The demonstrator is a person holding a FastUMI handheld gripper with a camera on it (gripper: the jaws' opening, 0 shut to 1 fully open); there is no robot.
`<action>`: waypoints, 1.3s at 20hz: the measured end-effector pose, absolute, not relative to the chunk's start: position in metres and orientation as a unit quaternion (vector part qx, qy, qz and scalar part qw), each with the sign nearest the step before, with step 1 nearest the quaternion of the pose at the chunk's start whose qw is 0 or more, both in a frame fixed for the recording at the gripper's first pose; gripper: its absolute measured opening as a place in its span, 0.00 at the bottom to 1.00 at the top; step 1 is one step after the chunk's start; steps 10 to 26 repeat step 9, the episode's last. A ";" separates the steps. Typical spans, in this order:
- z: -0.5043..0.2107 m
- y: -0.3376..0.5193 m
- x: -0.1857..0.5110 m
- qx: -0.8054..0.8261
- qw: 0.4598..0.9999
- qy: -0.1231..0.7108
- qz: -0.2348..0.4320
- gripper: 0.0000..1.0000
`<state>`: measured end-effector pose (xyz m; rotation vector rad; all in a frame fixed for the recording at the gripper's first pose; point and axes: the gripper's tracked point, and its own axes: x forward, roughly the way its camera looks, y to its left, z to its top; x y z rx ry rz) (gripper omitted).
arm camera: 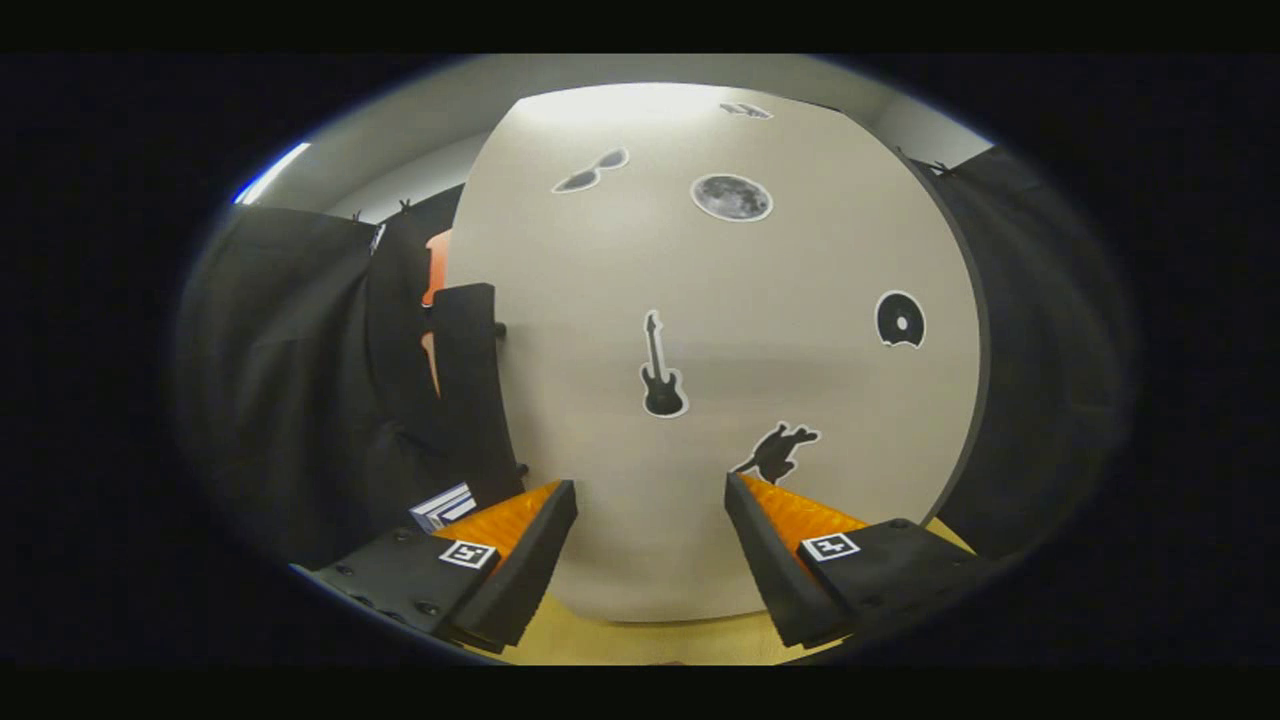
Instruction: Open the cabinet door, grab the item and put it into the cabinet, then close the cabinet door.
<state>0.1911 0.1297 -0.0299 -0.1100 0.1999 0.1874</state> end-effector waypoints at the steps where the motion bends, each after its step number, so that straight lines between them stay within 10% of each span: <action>1: -0.027 0.126 0.183 -0.056 0.989 0.096 0.095 0.96; 26: -0.002 0.070 0.112 -0.073 0.992 0.069 0.075 0.95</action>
